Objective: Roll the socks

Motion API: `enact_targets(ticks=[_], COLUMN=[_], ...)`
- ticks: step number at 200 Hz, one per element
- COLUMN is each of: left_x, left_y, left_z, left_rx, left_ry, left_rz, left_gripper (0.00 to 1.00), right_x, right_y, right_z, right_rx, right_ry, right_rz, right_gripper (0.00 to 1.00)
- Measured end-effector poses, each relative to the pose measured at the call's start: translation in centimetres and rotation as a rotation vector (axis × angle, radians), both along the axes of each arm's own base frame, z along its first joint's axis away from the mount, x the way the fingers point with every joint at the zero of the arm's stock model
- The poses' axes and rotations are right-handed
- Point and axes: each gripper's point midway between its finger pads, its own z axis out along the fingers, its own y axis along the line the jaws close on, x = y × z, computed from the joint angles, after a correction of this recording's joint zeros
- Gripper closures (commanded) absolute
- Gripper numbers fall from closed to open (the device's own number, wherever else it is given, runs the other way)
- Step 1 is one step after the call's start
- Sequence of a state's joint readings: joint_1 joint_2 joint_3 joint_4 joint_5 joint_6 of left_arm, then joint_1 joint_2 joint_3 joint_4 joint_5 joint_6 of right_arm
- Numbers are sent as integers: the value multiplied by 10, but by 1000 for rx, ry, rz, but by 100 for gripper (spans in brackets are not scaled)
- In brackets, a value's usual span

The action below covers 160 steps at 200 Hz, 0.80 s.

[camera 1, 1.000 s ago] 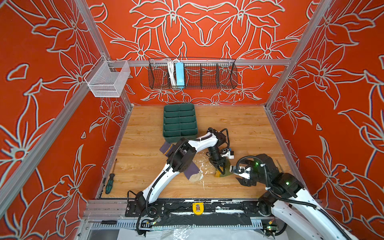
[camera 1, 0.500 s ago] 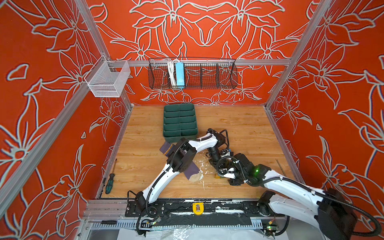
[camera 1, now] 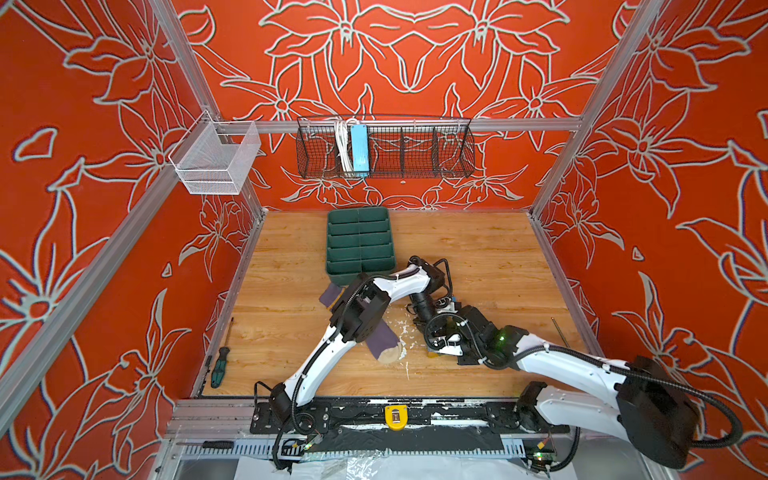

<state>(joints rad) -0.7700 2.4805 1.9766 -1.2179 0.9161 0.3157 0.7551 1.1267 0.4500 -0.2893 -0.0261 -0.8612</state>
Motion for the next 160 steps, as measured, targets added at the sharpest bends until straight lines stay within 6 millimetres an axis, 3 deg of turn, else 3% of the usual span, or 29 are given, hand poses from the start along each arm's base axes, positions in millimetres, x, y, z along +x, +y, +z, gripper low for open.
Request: enact_targets(ticks=[37, 69, 114, 138, 160], left_x=[7, 44, 96, 100, 87], left_y=[6, 25, 72, 101, 129], left_z=[11, 41, 126, 172, 220], left_rx=[-27, -81, -209, -269, -348], left_ry=[-59, -184, -474, -690, -977], left_rz=[31, 132, 309, 375, 417], left_gripper=[63, 58, 53, 50, 49], right_x=[-1, -6, -6, -8, -6], right_y=[4, 7, 8, 11, 16], right_z=[2, 2, 1, 2, 2], right_rx=[38, 56, 63, 73, 67], right_ry=[-14, 13, 21, 49, 92], right_rz=[0, 5, -6, -13, -29], right_gripper=[100, 100, 100, 100, 100])
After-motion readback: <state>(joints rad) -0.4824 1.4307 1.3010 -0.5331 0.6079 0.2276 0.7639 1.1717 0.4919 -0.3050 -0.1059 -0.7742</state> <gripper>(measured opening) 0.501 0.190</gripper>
